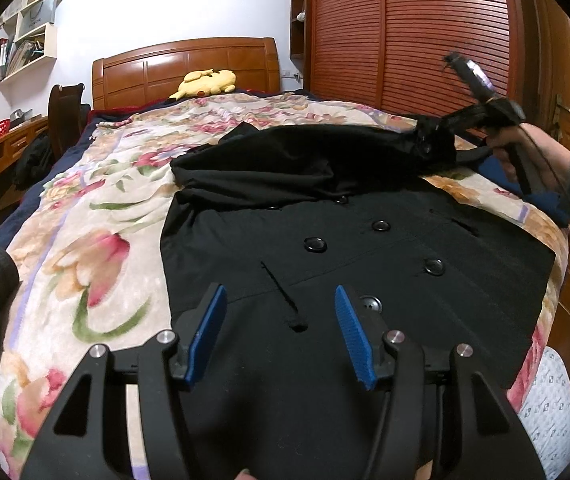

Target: Fold large clothes

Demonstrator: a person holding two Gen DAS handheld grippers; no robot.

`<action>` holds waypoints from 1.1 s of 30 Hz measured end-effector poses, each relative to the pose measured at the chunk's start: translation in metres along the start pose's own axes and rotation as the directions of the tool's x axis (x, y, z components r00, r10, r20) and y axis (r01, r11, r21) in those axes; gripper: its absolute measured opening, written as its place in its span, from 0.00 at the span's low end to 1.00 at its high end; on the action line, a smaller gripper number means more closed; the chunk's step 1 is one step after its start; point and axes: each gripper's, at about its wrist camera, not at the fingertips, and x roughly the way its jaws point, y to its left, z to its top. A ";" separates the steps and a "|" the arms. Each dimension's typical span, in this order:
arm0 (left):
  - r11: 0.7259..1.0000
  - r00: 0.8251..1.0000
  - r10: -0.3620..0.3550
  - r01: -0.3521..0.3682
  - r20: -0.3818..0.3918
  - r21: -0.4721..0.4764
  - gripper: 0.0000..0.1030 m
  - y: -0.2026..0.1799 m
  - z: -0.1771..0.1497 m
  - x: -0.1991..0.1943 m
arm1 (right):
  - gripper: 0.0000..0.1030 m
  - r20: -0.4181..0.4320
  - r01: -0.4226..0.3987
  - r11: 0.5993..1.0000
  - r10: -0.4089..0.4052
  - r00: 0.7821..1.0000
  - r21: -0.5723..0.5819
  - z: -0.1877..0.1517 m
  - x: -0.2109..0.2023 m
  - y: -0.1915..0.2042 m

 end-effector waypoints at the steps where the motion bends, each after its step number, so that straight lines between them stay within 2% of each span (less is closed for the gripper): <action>1: 1.000 1.000 0.000 0.000 0.000 -0.002 0.54 0.002 0.000 0.000 | 0.11 -0.034 0.007 1.000 -0.006 0.999 0.006 -0.001 0.011 -0.002; 2: 1.000 1.000 0.001 -0.001 0.000 -0.005 0.54 0.003 0.001 0.000 | 0.11 -0.046 0.032 1.000 -0.032 0.998 0.000 -0.002 0.020 -0.001; 6: 1.000 1.000 0.008 -0.008 0.002 -0.021 0.54 0.013 0.004 -0.002 | 0.41 -0.041 0.064 0.998 -0.063 0.997 -0.001 -0.004 0.033 0.000; 9: 0.999 1.000 0.018 -0.018 0.001 -0.030 0.54 0.023 0.009 -0.001 | 0.45 -0.029 0.062 0.998 -0.062 0.998 -0.010 -0.009 0.038 -0.001; 13: 0.998 0.999 0.030 -0.031 -0.009 -0.062 0.54 0.044 0.026 0.007 | 0.55 0.003 0.091 0.996 -0.091 0.996 -0.007 -0.010 0.042 -0.014; 15: 0.997 1.000 0.014 -0.015 -0.014 -0.079 0.54 0.057 0.038 0.014 | 0.57 0.009 0.112 0.994 -0.112 0.994 -0.008 -0.012 0.045 -0.024; 18: 0.997 0.998 0.055 -0.056 -0.016 -0.056 0.54 0.070 0.056 0.024 | 0.58 0.000 0.116 0.993 -0.116 0.993 -0.005 -0.014 0.052 -0.036; 22: 0.995 0.995 0.094 -0.095 -0.030 -0.028 0.54 0.083 0.078 0.046 | 0.58 -0.015 0.052 0.999 -0.052 0.999 0.001 -0.019 0.060 -0.046; 26: 0.996 0.994 0.080 -0.081 -0.076 -0.021 0.54 0.093 0.097 0.083 | 0.58 -0.025 -0.048 0.999 0.048 0.999 -0.010 -0.025 0.063 -0.043; 33: 0.998 0.987 0.057 -0.060 -0.153 -0.016 0.54 0.101 0.118 0.150 | 0.58 -0.052 -0.104 0.992 0.100 0.994 -0.068 -0.035 0.067 -0.027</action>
